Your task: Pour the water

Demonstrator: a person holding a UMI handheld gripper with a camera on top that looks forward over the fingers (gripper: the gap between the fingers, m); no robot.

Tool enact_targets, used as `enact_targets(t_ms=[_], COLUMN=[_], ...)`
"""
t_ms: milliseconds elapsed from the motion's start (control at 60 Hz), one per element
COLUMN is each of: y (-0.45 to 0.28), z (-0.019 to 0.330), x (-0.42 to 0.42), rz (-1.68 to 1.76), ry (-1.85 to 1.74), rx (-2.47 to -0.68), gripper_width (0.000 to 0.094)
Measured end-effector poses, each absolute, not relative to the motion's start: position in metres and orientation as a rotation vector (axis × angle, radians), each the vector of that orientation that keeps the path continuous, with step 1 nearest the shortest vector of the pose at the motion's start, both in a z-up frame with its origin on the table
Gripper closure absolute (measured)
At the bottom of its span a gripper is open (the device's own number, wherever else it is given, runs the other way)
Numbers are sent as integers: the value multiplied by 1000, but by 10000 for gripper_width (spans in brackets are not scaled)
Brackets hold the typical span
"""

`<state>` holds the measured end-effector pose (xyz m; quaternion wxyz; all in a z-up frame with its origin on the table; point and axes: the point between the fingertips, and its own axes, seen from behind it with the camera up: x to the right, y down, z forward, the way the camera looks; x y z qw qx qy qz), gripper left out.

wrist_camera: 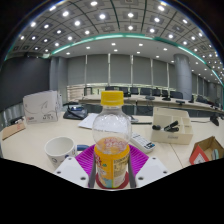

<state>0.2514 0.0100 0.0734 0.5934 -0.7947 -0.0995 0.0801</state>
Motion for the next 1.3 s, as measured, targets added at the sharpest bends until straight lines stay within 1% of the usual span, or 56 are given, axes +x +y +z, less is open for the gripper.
enact_targets(t_ms=[83,133,150,200,233,250,350,433,583,700,833,933,1017,1183,1300], y=[10,6,4,-2,-8,-11,-40,-71,-156,-223,-292,-329,-351,-377,-383], z=[72,68,67,67,69,70,94,122,169,209,242,258,265,270,270], x=[252,255,256,257,257,257,248,241,214,179,143,113,97,81,82], rz=[169,152,147,133,124,121,88,34,-7,0,-24,4,-12,-27,-33], ry=[-224,-222,-221,-209,-199,-193,-194,-163,-39,-4,-8,-24,-47,-72,-59], rx=[-1875,-1914,-1925,-1959,-1981,-1988,-2014,-2033,-2109,-2118,-2128,-2127,-2128,-2131,-2146], gripper_width=[404,333,277,60,93,95,66,76,83,75,76,78,77,77,76])
